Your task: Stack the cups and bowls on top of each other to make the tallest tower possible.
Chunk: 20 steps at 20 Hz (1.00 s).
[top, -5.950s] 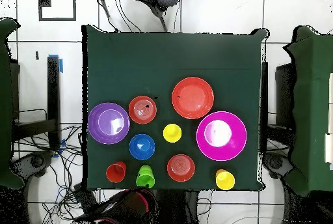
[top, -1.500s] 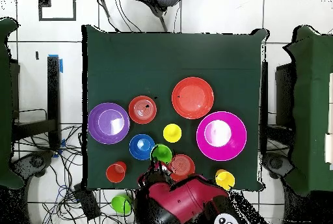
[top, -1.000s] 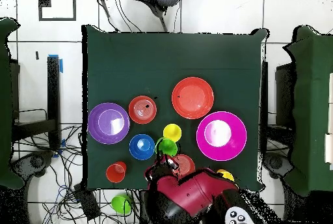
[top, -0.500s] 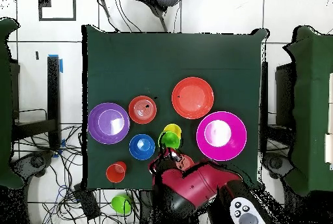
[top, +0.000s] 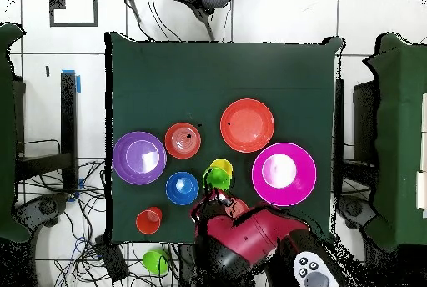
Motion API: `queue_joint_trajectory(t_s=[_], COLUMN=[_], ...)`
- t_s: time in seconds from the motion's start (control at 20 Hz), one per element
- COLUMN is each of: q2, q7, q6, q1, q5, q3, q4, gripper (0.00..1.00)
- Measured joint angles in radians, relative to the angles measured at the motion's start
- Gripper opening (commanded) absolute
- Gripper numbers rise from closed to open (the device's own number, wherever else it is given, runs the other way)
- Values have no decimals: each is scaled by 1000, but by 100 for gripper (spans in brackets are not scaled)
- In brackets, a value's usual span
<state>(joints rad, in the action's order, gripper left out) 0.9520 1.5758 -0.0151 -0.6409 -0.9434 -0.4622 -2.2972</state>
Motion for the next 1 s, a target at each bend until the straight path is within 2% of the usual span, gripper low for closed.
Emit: queue_joint_trajectory(t_s=[0.45,0.75,1.0], q2=[-16,-52,-57], q7=[0,0,0], q6=[0,0,0], q1=[76,175,210], q5=[-47,-80,-87], q3=[32,98,125], q4=[28,66,75], gripper=[0,0,0])
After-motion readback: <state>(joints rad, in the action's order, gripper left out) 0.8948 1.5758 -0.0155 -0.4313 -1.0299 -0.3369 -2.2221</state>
